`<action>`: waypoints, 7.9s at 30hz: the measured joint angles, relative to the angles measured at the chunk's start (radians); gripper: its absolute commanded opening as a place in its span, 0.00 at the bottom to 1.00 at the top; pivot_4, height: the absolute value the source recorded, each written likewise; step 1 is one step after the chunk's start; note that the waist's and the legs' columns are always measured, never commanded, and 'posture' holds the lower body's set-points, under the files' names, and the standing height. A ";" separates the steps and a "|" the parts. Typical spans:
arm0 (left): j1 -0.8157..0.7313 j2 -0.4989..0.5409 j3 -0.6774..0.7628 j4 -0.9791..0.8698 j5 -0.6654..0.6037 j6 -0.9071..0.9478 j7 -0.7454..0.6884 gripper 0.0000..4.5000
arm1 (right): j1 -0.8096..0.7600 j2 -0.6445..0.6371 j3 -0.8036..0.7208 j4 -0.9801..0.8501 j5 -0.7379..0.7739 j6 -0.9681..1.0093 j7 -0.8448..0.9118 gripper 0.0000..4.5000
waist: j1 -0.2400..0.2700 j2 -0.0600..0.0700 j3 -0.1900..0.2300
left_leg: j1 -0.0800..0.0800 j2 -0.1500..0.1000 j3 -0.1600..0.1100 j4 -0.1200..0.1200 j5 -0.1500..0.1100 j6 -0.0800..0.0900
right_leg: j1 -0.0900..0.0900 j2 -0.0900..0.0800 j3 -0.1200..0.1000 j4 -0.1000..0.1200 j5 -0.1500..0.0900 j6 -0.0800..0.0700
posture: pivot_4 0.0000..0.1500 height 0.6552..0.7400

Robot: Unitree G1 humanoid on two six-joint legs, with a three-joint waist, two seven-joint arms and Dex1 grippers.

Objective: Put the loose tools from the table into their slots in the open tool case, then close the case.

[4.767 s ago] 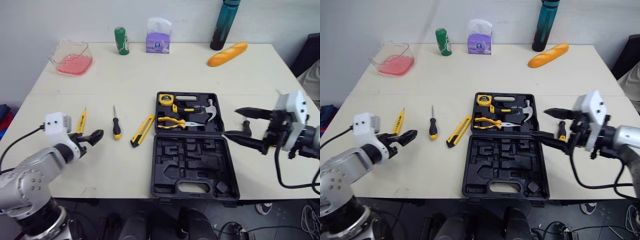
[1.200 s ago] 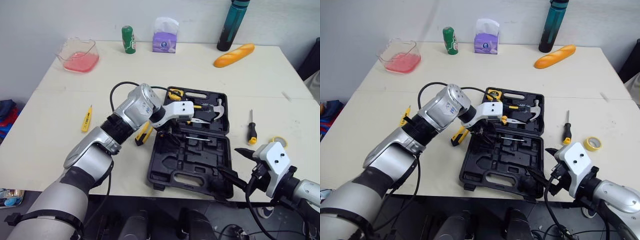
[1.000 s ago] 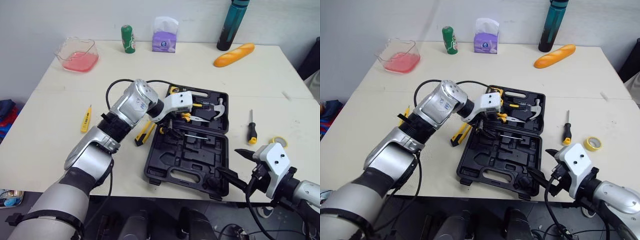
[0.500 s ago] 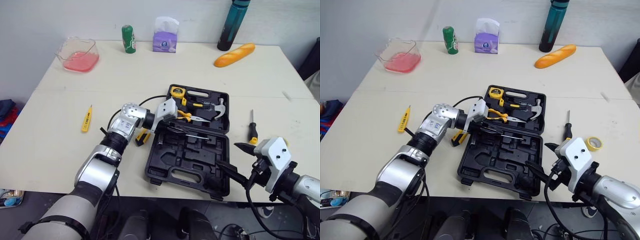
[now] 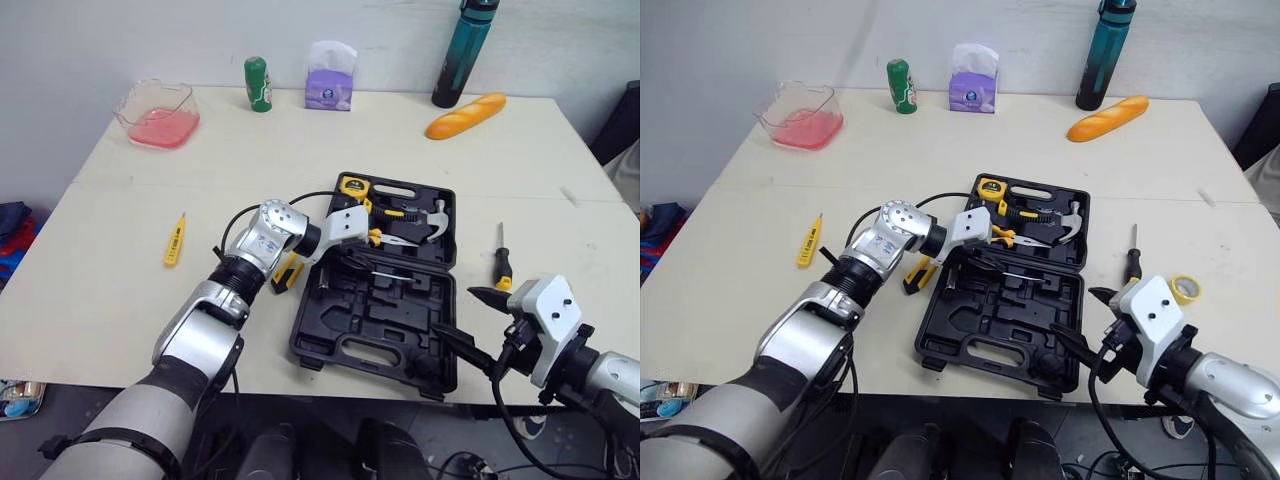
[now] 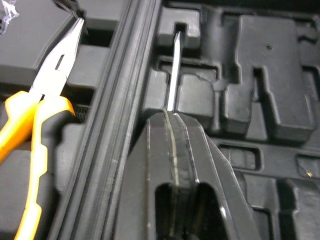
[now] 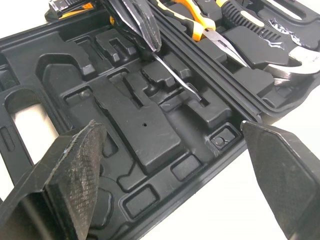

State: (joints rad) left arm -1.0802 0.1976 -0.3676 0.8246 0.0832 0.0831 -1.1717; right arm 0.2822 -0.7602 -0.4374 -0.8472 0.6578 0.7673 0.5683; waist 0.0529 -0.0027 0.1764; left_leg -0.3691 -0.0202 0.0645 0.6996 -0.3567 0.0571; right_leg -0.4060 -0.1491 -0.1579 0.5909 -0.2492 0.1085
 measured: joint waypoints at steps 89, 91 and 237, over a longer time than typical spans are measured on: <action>0.277 0.399 0.266 -0.968 -0.795 0.590 0.005 0.99 | -0.593 0.368 0.146 0.645 -0.330 0.052 -0.515 1.00 | -0.036 0.014 0.007 | 0.003 0.014 0.010 -0.002 -0.003 -0.015 | -0.007 0.018 0.009 0.005 -0.005 -0.010 | 1.00 0.91; 0.269 0.382 0.255 -0.937 -0.774 0.572 -0.005 1.00 | -0.603 0.376 0.160 0.704 -0.353 0.008 -0.514 0.88 | -0.040 0.014 0.008 | 0.002 0.015 0.010 -0.002 -0.003 -0.015 | -0.008 0.018 0.010 0.005 -0.005 -0.010 | 1.00 0.91; 0.715 0.525 0.762 -0.818 -0.490 0.911 0.897 1.00 | -0.465 -0.238 0.014 0.245 0.199 0.152 0.333 0.99 | -0.027 0.012 0.016 | 0.010 0.015 0.004 -0.011 -0.008 -0.018 | -0.001 0.006 0.008 0.001 -0.008 -0.015 | 1.00 0.91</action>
State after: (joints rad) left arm -0.3651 0.7225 0.3945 0.0064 -0.4069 0.9945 -0.2749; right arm -0.1826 -0.9986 -0.4229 -0.6023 0.8568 0.9193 0.9011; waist 0.0258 0.0091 0.1924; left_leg -0.3588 -0.0051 0.0688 0.6888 -0.3643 0.0388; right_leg -0.4070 -0.1434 -0.1501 0.5921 -0.2570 0.0936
